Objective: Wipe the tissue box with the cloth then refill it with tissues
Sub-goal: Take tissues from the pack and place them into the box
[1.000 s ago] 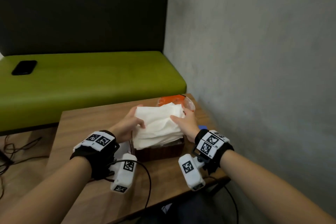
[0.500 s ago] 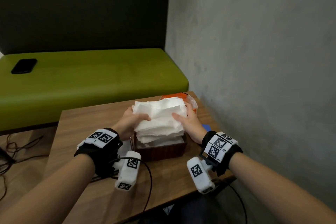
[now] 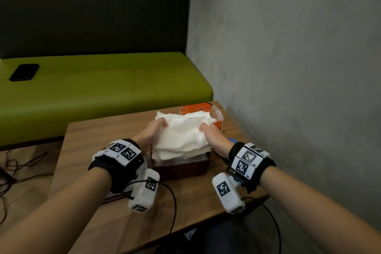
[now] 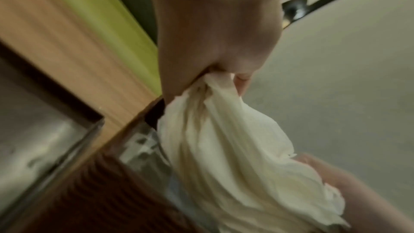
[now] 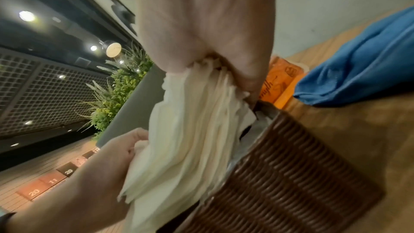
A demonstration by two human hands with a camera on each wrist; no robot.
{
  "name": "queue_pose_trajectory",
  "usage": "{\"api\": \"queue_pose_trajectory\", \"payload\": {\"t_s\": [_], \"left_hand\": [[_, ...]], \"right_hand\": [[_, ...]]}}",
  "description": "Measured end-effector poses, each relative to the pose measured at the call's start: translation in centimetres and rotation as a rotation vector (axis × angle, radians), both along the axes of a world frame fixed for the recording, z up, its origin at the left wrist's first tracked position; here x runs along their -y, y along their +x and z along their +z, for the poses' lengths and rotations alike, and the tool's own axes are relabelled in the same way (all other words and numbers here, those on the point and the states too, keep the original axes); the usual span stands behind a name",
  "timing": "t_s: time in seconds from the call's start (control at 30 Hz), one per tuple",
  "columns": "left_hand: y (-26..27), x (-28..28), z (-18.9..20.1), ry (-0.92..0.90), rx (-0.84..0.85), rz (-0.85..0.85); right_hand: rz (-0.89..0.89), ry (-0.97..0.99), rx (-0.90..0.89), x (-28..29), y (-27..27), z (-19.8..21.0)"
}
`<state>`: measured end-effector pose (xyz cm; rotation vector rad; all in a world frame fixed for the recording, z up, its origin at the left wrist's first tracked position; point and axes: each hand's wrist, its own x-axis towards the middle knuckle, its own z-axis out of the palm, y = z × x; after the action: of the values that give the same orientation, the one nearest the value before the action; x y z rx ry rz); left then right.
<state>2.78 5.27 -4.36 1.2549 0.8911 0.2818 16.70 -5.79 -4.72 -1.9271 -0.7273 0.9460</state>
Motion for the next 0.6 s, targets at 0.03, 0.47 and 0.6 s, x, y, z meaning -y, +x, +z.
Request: {"api": "queue_pose_trajectory", "payload": {"t_s": [0.03, 0.47, 0.6], "left_hand": [[0.1, -0.1, 0.0, 0.113, -0.066, -0.012], [-0.1, 0.3, -0.6, 0.769, -0.394, -0.139], [0.1, 0.7, -0.8, 0.898, -0.459, -0.257]], "right_hand": [[0.032, -0.018, 0.043, 0.2, -0.3, 0.4], [0.156, -0.192, 0.297, -0.2, -0.6, 1.6], [0.183, -0.252, 0.515, -0.2, -1.3, 1.2]]}}
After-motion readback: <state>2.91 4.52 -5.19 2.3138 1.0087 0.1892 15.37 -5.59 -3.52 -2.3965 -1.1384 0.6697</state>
